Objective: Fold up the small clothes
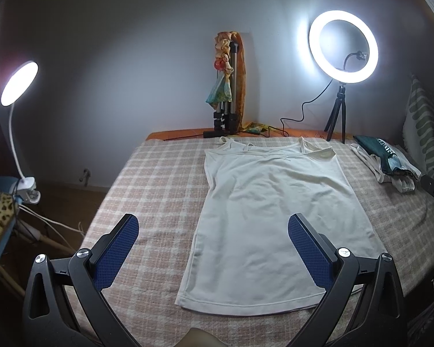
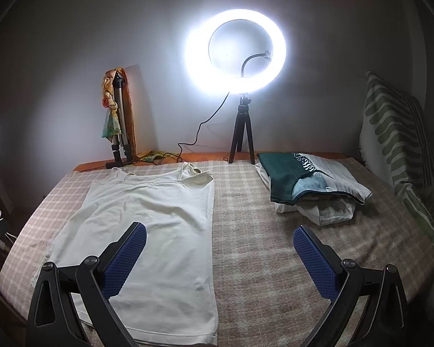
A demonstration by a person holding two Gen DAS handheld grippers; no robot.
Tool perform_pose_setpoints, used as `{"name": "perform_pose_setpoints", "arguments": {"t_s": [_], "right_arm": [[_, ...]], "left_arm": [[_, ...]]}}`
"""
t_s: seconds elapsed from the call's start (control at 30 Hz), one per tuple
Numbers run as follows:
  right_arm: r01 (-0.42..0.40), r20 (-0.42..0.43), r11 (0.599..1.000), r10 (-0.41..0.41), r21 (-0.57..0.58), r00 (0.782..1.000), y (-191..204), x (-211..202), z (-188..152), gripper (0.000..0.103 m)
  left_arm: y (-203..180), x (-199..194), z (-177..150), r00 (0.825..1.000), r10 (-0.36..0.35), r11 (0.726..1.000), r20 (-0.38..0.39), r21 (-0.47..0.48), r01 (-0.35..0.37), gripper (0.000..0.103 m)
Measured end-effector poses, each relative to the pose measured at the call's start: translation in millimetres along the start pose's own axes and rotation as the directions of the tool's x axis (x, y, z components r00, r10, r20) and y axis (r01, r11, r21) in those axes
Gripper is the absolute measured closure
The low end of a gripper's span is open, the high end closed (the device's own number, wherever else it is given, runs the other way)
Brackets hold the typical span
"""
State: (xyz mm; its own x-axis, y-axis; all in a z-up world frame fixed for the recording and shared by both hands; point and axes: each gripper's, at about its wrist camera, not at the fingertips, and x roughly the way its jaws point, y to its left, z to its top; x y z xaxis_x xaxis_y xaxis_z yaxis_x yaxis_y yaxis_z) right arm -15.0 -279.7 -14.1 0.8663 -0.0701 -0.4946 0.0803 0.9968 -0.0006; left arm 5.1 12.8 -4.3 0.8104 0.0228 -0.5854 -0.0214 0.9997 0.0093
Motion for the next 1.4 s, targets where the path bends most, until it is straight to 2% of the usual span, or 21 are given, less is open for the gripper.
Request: {"name": "perform_pose_setpoints", "arguments": {"t_s": [1.4], "right_arm": [[-0.003, -0.017, 1.000, 0.003, 0.008, 1.000, 0.0, 4.7, -3.1, 0.000]], "left_arm": [[1.1, -2.0, -0.2, 1.000, 0.010, 1.000, 0.008, -0.003, -0.010, 0.000]]}}
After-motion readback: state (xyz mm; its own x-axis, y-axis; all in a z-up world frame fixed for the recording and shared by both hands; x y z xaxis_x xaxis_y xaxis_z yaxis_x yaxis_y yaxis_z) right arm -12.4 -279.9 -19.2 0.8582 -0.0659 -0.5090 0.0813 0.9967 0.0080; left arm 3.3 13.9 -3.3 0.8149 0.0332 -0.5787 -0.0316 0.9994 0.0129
